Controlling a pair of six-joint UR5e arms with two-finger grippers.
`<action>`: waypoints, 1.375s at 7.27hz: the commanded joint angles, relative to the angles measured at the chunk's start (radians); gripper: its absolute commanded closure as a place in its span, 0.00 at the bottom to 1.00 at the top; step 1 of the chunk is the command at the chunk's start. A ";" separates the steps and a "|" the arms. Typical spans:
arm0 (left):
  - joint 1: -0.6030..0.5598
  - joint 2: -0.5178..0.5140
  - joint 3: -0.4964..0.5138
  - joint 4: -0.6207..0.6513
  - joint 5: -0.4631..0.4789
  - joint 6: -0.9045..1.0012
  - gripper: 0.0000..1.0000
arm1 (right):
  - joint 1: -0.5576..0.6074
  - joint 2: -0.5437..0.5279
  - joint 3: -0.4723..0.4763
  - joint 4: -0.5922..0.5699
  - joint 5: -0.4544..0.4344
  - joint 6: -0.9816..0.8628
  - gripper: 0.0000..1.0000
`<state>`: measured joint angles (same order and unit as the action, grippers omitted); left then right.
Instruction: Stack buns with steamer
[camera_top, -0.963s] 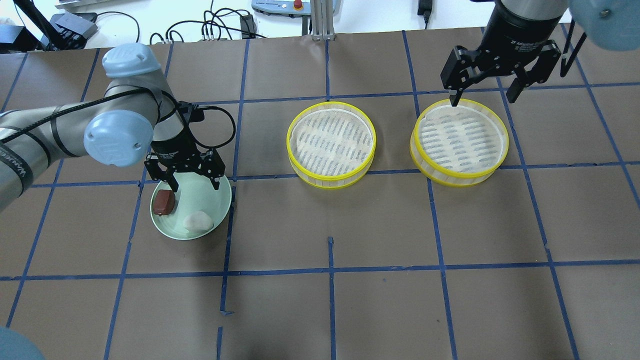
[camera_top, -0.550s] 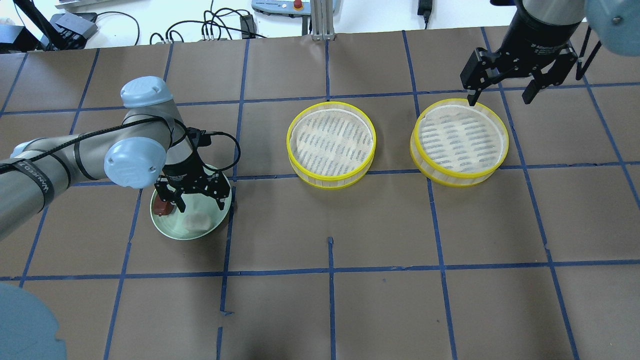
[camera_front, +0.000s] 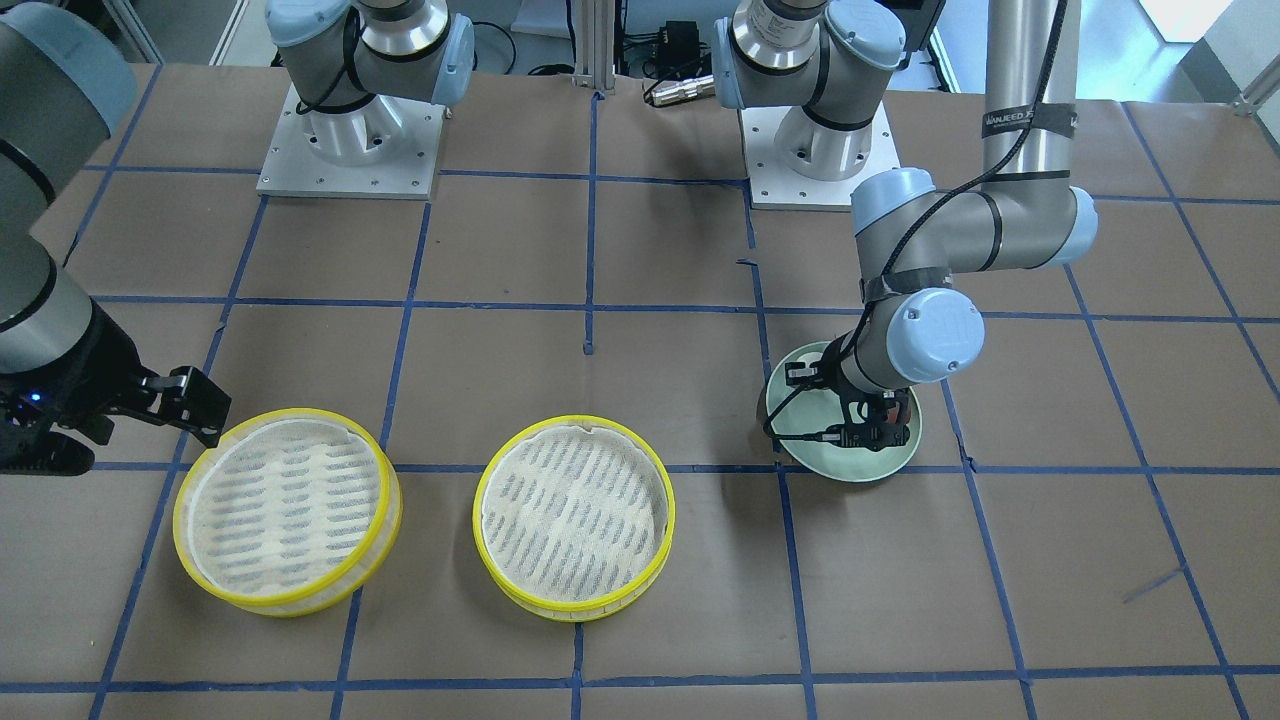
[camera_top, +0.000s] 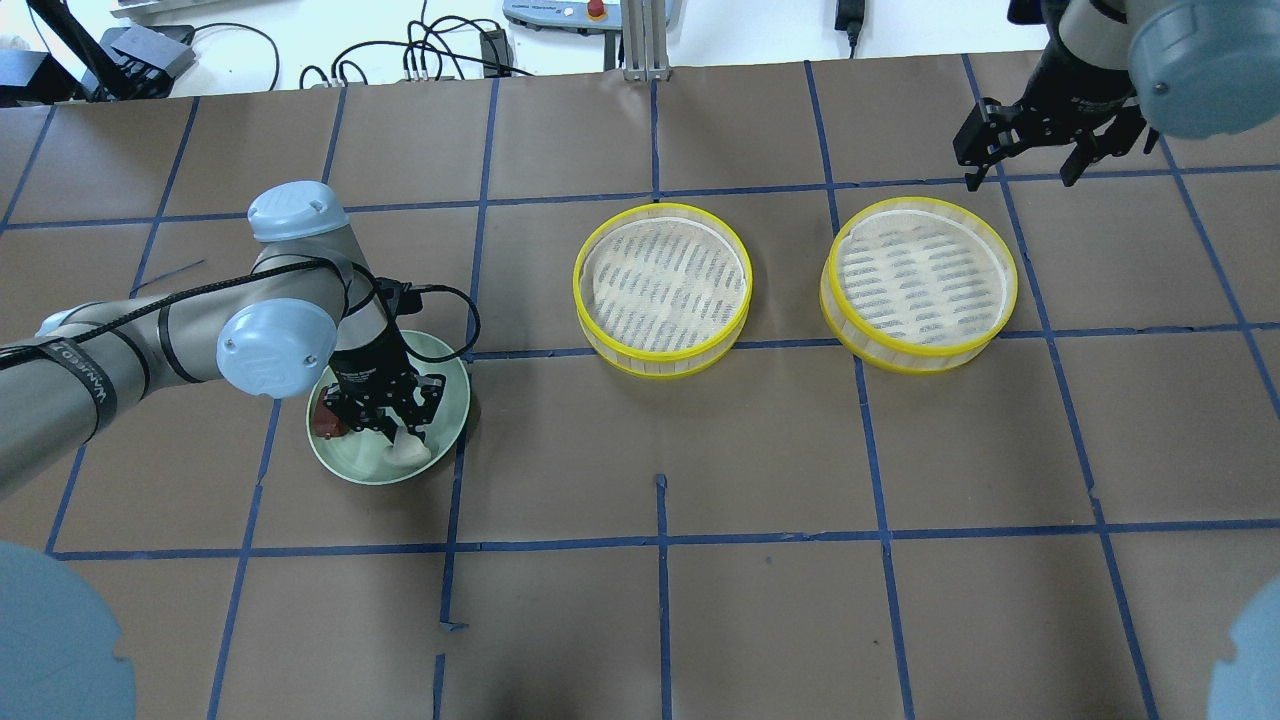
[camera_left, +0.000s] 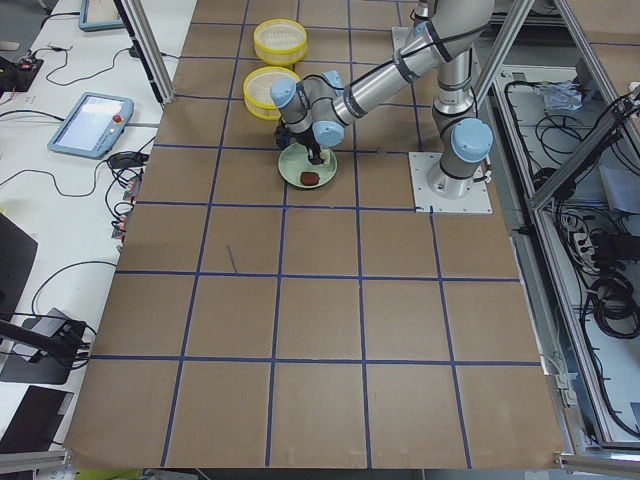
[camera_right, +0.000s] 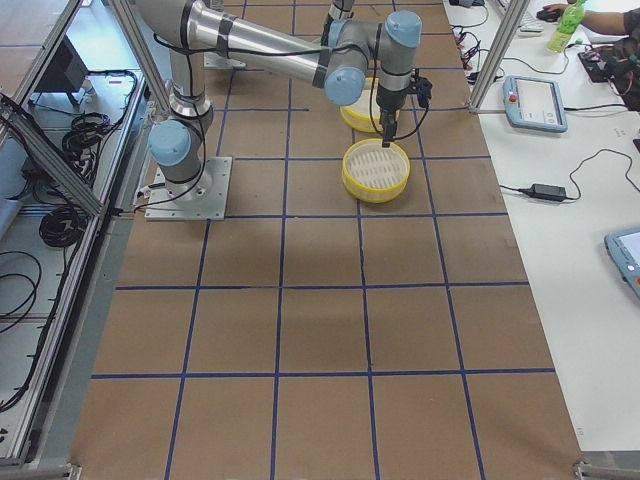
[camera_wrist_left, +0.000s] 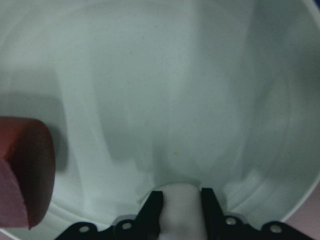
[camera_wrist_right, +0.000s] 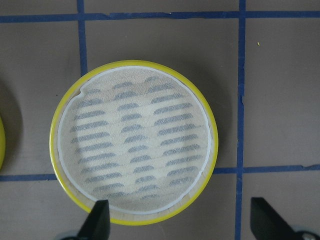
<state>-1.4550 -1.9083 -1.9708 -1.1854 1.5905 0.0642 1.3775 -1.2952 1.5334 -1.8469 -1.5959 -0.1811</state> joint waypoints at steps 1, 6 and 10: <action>-0.001 0.012 0.070 -0.029 -0.010 -0.076 1.00 | -0.002 0.072 0.005 -0.105 -0.001 -0.001 0.03; -0.063 -0.060 0.351 0.006 -0.684 -0.475 0.98 | -0.098 0.183 0.170 -0.280 -0.025 -0.079 0.11; -0.222 -0.132 0.326 0.326 -0.673 -0.693 0.00 | -0.158 0.174 0.212 -0.318 0.053 -0.175 0.55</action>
<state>-1.6592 -2.0510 -1.6341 -0.8947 0.8888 -0.5772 1.2230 -1.1186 1.7427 -2.1689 -1.5517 -0.3454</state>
